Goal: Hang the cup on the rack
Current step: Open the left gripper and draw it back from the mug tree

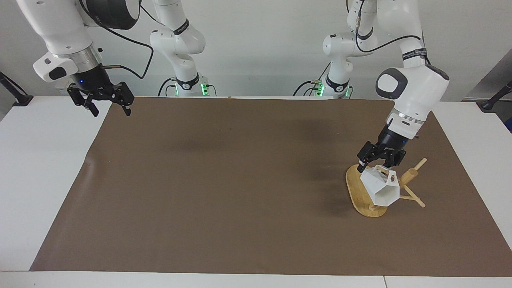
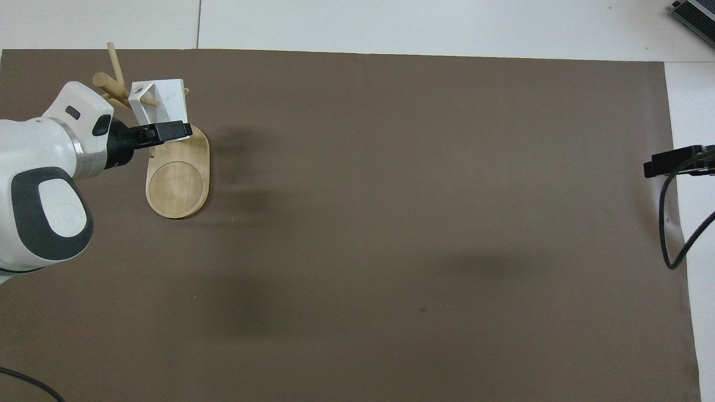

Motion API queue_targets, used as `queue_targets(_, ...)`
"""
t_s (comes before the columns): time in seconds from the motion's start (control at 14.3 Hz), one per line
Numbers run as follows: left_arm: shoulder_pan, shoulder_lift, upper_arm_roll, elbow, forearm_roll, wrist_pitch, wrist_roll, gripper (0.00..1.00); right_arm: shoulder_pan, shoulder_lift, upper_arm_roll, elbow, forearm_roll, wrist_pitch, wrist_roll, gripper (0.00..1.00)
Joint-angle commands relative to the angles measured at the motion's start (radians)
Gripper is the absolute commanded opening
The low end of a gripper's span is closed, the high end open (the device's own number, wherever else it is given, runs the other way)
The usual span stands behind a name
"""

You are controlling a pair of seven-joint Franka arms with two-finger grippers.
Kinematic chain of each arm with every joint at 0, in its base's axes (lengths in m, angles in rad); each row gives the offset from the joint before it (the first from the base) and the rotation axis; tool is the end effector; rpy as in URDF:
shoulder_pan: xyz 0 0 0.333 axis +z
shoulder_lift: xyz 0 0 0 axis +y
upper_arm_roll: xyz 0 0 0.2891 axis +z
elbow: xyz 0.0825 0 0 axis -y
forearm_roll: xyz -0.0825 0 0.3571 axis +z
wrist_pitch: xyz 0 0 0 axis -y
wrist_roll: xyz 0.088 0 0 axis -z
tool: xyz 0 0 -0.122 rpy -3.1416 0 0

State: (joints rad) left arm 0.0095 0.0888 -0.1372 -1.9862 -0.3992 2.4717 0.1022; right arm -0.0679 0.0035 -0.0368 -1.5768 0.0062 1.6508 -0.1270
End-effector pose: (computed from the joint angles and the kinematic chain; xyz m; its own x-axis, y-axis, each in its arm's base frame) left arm 0.5839 -0.0760 0.4358 0.9265 0.0968 0.3636 -0.0250 -0.9484 0.3162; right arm 0.5349 -0.0555 0.5854 0.9973 0.0221 0.0706 0.0219 -0.9998 0.0029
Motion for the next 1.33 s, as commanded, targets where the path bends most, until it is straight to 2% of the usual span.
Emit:
queue_targets(0.0, 0.021, 0.028, 0.001, 0.125, 0.118, -0.179, -0.01, 1.0, -0.001, -0.019, 0.001, -0.019, 0.014, -0.009, 0.015, 1.0)
queue_targets(0.14, 0.023, 0.011, 0.005, 0.156, 0.199, -0.293, -0.016, 1.0, -0.001, -0.017, 0.001, -0.019, 0.014, -0.009, 0.015, 1.0)
queue_targets(0.49, 0.026, -0.144, 0.007, 0.162, 0.333, -0.555, -0.048, 1.0, -0.001, -0.019, 0.001, -0.019, 0.014, -0.009, 0.013, 1.0)
queue_targets(0.77, 0.023, -0.231, 0.002, 0.156, 0.35, -0.752, -0.053, 1.0, -0.001, -0.019, 0.0, -0.019, 0.014, -0.009, 0.015, 1.0)
queue_targets(0.98, 0.014, -0.238, 0.005, 0.17, 0.35, -0.763, -0.044, 1.0, -0.001, -0.017, 0.001, -0.019, 0.014, -0.009, 0.015, 1.0)
queue_targets(1.12, 0.027, -0.218, 0.005, 0.231, 0.352, -0.777, -0.042, 1.0, -0.001, -0.019, 0.001, -0.018, 0.014, -0.009, 0.015, 1.0)
queue_targets(1.26, 0.014, -0.189, 0.002, 0.299, 0.417, -0.829, -0.041, 1.0, -0.001, -0.019, 0.001, -0.019, 0.014, -0.009, 0.015, 1.0)
